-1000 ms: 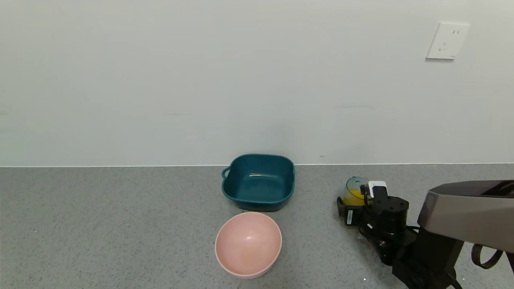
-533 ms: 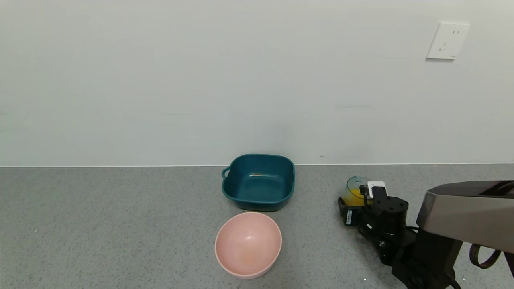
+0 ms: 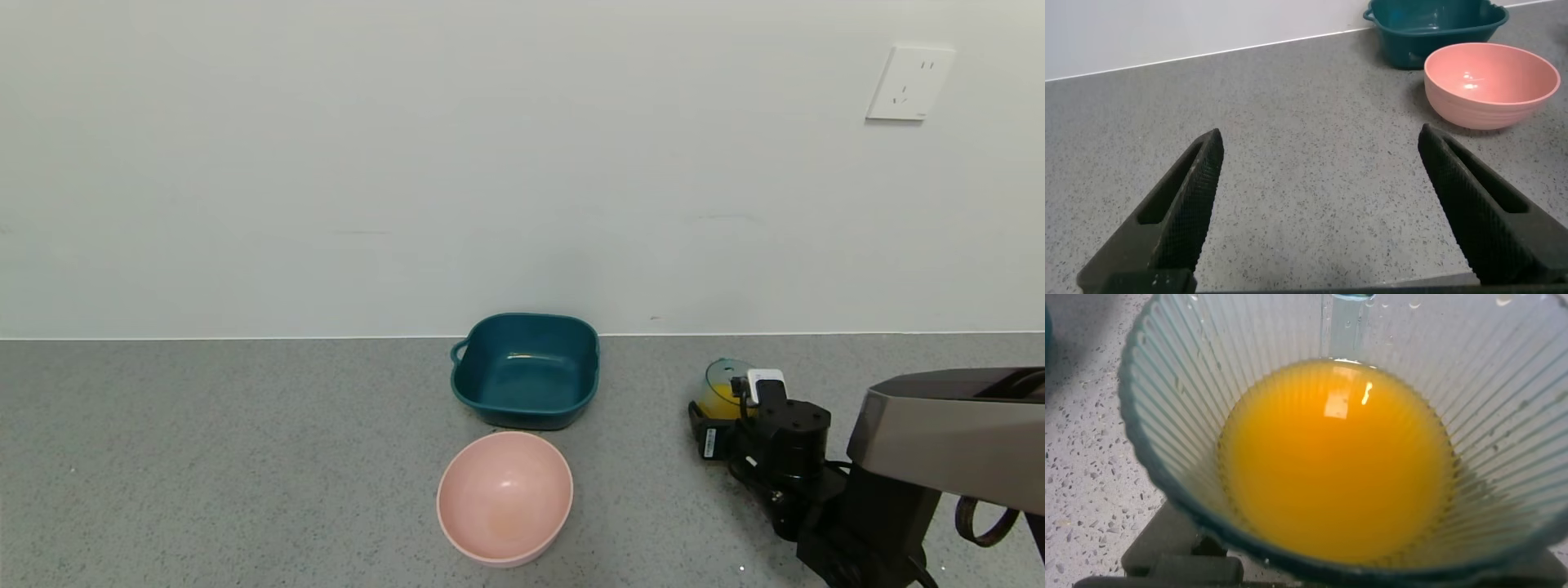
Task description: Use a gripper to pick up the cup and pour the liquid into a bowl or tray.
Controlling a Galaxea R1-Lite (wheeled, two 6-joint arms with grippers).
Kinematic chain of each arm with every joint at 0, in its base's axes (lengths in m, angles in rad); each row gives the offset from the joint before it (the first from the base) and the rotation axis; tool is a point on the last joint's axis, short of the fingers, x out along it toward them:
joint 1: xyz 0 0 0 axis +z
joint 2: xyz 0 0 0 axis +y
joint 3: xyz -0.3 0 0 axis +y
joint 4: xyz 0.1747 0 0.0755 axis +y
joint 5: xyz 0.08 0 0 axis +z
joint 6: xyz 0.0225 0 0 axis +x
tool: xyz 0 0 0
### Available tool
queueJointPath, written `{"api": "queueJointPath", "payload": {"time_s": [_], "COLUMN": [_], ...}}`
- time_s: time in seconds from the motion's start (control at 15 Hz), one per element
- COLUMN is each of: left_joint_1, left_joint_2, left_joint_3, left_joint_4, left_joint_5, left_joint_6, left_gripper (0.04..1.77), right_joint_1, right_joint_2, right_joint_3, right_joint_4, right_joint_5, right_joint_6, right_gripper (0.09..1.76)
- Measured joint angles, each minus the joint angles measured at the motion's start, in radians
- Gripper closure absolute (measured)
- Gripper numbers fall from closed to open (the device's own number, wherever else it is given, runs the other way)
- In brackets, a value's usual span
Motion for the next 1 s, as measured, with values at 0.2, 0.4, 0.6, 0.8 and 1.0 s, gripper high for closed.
{"api": "queueJointPath", "payload": {"time_s": [0.2,0.4,0.6,0.8,1.0], "left_joint_1": [0.000,0.000,0.000,0.000,0.000], "left_joint_2": [0.000,0.000,0.000,0.000,0.000], "left_joint_3": [0.000,0.000,0.000,0.000,0.000], "left_joint_4": [0.000,0.000,0.000,0.000,0.000], "left_joint_5": [0.000,0.000,0.000,0.000,0.000], "left_joint_6": [0.000,0.000,0.000,0.000,0.000], "left_gripper": [0.09,0.09,0.09,0.09,0.09], "right_joint_1": [-0.001,-0.001,-0.006,-0.013,-0.022], "right_joint_2": [-0.005,-0.023,-0.051,-0.086,-0.139], "right_joint_3": [0.003,0.007,0.011,0.008,-0.001], "right_joint_4": [0.001,0.003,0.005,0.020,0.094], "right_joint_5": [0.004,0.021,0.031,0.054,0.093], "right_joint_6": [-0.001,-0.002,-0.045,-0.092,-0.110], "right_gripper": [0.49,0.49,0.49,0.50,0.50]}}
